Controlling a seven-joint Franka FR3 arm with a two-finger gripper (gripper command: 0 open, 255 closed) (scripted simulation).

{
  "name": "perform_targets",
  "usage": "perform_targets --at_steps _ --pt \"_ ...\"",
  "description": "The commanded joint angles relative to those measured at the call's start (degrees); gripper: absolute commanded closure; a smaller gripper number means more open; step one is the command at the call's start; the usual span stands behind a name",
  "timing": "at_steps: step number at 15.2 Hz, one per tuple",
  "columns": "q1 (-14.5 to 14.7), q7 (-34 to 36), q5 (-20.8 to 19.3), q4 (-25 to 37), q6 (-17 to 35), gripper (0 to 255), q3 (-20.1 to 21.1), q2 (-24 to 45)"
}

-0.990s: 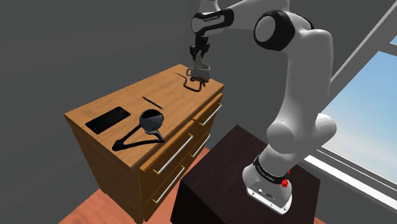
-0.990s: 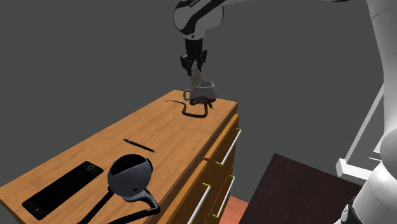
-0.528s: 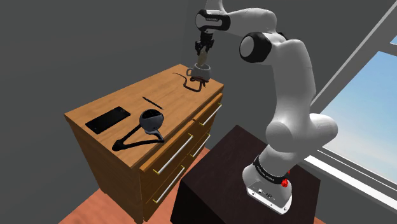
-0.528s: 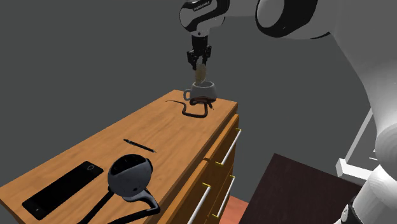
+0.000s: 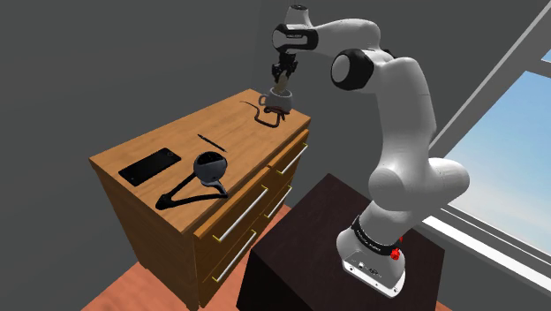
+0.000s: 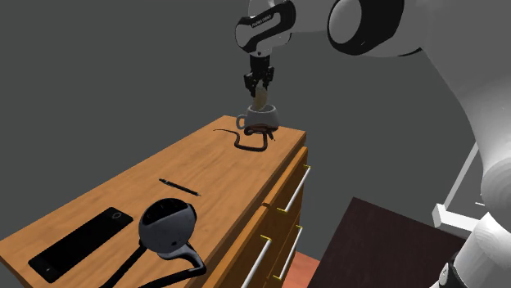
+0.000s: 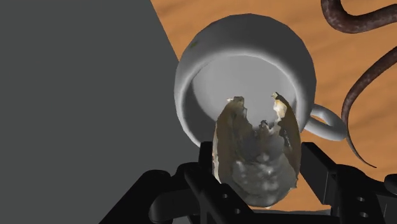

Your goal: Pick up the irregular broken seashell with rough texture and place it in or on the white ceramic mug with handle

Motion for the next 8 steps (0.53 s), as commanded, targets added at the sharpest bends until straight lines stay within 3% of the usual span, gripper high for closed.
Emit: perform_targets --at_steps 1,8 --pt "0.12 0.29 -0.03 -1.91 1.31 255 0.05 0.71" --pt "0.1 0.44 -0.11 -2.66 2.4 255 0.02 1.06"
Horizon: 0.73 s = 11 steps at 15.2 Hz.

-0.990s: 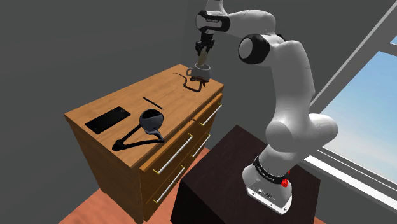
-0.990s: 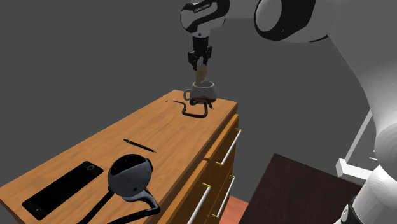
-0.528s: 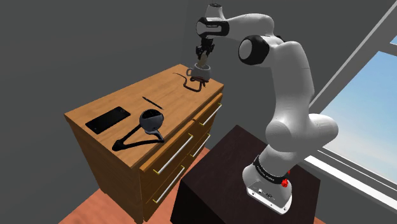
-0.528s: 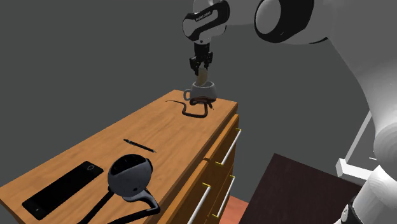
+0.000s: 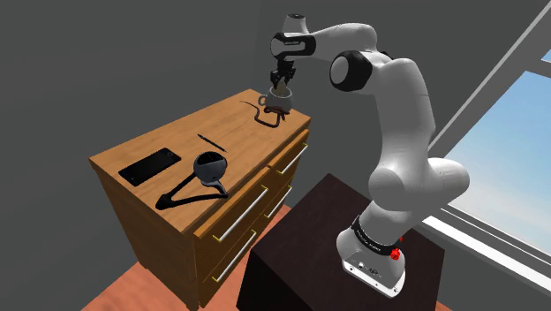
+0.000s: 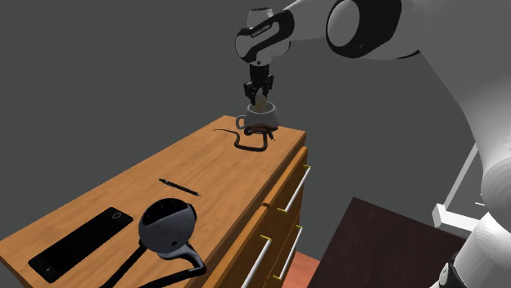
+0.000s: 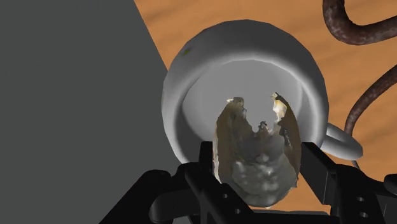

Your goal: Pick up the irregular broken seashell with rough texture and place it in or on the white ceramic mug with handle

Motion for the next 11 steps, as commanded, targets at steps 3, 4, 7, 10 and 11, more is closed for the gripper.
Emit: perform_targets --at_steps 3,4,7,10,11 --pt "0.02 -0.02 0.03 0.0 -0.07 255 0.04 0.12" --pt "0.03 0.02 0.02 -0.25 0.07 0 0.04 0.01" --pt "0.02 0.04 0.01 -0.51 0.15 0 0.04 -0.16" --pt "0.07 -0.01 0.08 -0.58 -0.9 0 0.11 -1.28" --pt "0.11 -0.01 0.13 -1.0 -1.8 0 0.18 -2.59"
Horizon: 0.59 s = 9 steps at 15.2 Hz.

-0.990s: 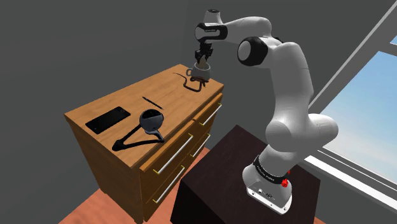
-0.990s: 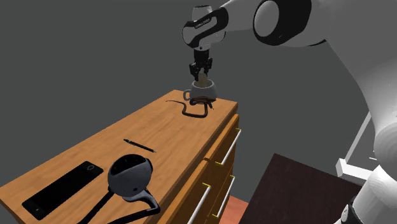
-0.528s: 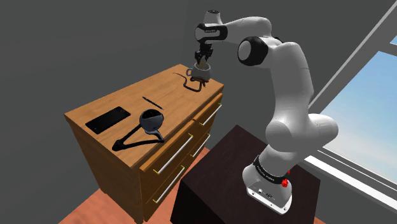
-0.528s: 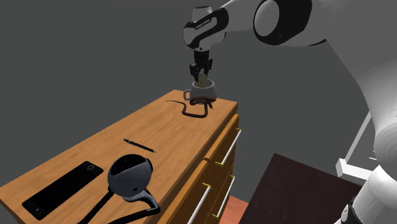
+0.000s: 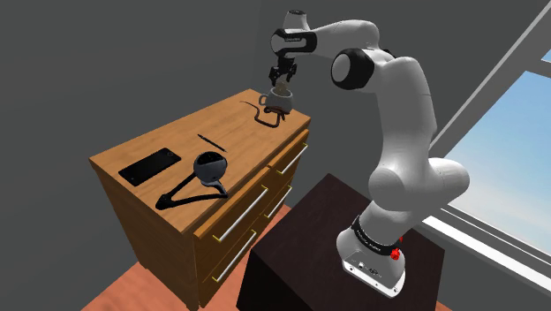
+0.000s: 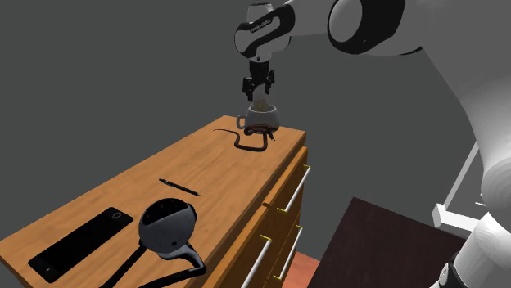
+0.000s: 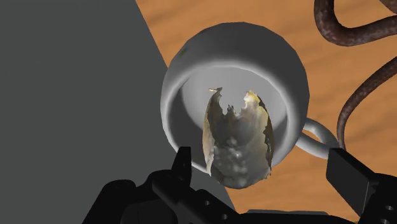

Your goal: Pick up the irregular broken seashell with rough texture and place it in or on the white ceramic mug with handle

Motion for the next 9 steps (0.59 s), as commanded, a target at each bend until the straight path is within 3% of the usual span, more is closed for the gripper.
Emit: perform_targets --at_steps 1,9 --pt "0.09 0.03 0.09 -0.98 -1.48 0 0.13 -2.47" --pt "0.14 0.02 0.14 -1.09 -2.3 0 0.19 -3.39"
